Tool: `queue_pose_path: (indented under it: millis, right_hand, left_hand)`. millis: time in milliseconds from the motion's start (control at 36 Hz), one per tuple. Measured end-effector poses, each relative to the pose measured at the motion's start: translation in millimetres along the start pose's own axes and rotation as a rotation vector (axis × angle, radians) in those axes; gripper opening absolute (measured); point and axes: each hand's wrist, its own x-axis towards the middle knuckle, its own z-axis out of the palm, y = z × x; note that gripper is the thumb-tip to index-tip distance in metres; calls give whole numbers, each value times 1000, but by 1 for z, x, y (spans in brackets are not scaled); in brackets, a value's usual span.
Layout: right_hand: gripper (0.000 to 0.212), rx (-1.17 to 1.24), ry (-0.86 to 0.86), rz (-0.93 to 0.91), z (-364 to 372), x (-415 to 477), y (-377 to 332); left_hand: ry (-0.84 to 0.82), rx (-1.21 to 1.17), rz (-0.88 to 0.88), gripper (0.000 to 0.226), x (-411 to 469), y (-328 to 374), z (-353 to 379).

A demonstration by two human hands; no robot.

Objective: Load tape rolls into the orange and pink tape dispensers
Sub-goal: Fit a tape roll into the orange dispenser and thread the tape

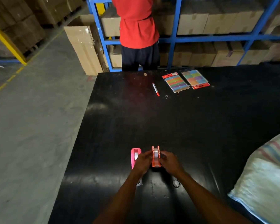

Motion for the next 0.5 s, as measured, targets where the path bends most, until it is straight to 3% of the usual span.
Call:
queue_pose_path:
  millis: [167,500]
  right_hand:
    - [6,-40,0,-8,1,-1,6]
    - [16,-79,26,18,14,5,30]
  left_hand:
    - [-15,-4,-36,30,8,-13,9]
    - [8,71,-53,28,9,-30,25]
